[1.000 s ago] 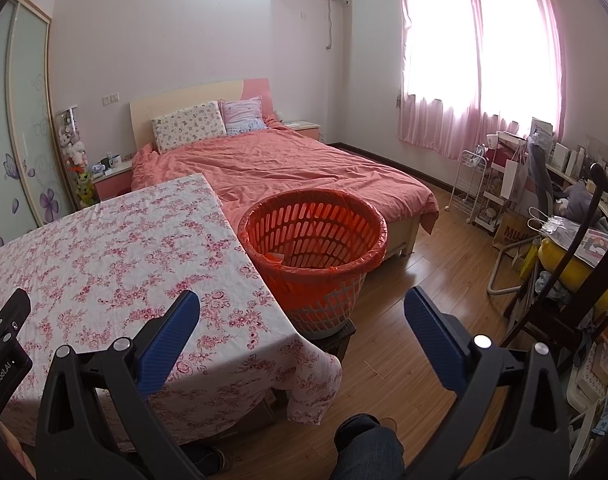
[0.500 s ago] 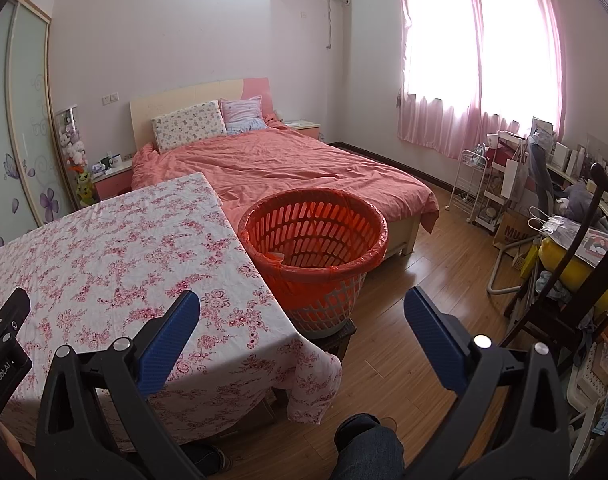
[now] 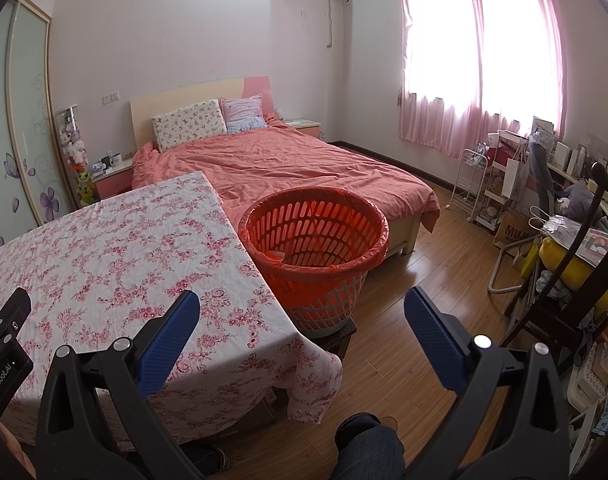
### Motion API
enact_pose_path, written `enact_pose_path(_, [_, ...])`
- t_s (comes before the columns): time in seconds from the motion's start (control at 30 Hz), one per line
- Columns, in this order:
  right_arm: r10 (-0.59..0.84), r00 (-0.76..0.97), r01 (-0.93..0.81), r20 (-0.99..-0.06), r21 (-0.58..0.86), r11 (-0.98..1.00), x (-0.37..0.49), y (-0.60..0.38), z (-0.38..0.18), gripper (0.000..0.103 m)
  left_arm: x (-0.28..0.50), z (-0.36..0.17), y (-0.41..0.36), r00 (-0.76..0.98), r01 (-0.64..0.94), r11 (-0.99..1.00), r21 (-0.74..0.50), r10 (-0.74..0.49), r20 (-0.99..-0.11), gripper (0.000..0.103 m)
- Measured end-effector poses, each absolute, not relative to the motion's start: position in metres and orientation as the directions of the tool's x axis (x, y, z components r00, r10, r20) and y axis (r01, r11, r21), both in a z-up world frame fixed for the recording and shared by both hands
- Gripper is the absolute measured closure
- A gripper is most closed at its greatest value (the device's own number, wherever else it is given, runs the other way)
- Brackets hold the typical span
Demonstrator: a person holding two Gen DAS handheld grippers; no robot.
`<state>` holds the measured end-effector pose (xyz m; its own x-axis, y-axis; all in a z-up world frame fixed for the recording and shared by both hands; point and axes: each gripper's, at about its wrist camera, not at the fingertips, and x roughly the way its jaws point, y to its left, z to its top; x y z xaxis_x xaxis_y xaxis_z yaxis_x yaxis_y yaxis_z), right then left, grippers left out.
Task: Collect trash
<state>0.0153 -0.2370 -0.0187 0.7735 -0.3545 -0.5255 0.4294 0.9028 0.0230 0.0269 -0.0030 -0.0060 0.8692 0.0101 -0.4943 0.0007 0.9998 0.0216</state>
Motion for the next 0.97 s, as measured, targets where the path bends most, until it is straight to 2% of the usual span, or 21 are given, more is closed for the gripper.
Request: enact_pose_path(0.97, [-0.353,0.772,0.429,-0.528,0.023,0.903,0.0161,-0.2370,-0.0183,0.002,0.0277,-0.0074,-0.0011,0.870,-0.001,1.000,0.025,0.013,-0.493,0.004])
